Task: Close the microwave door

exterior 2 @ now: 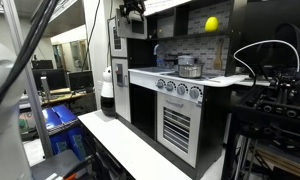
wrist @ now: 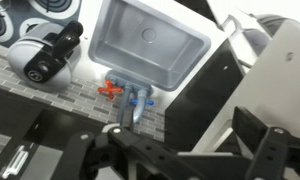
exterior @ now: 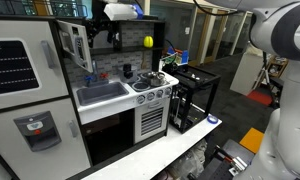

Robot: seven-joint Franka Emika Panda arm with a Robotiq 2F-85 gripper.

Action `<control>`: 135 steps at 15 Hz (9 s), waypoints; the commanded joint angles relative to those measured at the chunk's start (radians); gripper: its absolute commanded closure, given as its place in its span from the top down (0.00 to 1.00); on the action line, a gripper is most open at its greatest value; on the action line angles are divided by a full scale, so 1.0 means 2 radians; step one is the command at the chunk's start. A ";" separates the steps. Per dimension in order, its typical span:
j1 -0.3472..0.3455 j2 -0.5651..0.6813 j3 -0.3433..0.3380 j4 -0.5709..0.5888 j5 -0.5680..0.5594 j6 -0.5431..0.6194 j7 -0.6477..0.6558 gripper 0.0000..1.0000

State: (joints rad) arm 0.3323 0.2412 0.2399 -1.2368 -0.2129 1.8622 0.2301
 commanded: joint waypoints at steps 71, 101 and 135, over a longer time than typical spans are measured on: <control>-0.002 -0.123 0.037 -0.326 -0.590 0.025 0.514 1.00; 0.022 -0.023 0.044 -0.107 -0.268 -0.080 0.239 1.00; 0.008 -0.031 0.017 -0.111 -0.228 -0.112 0.304 1.00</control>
State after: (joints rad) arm 0.3452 0.1720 0.2591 -1.5074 -0.8002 1.6692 0.9279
